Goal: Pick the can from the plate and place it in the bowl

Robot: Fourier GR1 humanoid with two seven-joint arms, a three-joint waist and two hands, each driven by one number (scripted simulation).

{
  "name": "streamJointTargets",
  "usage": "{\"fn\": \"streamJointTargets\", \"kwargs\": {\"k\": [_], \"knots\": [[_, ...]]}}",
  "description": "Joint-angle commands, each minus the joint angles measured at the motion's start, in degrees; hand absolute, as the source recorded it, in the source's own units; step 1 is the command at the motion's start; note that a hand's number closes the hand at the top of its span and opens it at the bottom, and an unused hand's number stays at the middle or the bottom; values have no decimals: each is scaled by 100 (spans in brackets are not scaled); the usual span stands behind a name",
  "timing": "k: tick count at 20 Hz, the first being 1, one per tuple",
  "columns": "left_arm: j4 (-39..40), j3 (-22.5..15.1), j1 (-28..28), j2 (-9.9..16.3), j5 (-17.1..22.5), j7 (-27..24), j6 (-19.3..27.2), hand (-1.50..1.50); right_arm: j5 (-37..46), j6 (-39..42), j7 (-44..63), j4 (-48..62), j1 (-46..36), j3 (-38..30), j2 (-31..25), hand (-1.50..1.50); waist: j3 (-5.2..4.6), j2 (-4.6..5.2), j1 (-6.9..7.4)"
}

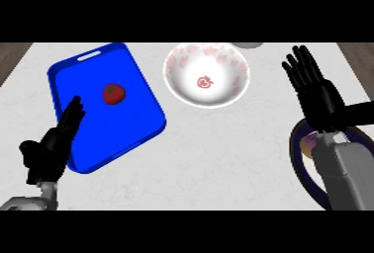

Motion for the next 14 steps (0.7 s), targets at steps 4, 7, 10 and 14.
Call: {"fn": "streamJointTargets", "kwargs": {"k": [4, 7, 10, 14], "knots": [[-178, -340, -70, -658, 482, -10, -242, 0, 788, -320, 80, -542, 901, -428, -1197, 150, 204, 108, -462], [-184, -336, 32, -735, 694, -41, -363, 0, 2122, -1047, 643, 69, 1461, -700, -2378, 150, 55, 205, -993], [-169, -421, -118, -883, 1114, 61, -756, 0, 1729, -2479, 314, -434, 1853, -1314, -1164, -150, 203, 118, -565], [-156, -623, -352, -1064, 1039, 339, -719, 0, 2206, -1975, -353, -2078, 3203, -575, -1054, -150, 210, 120, -381]]}}
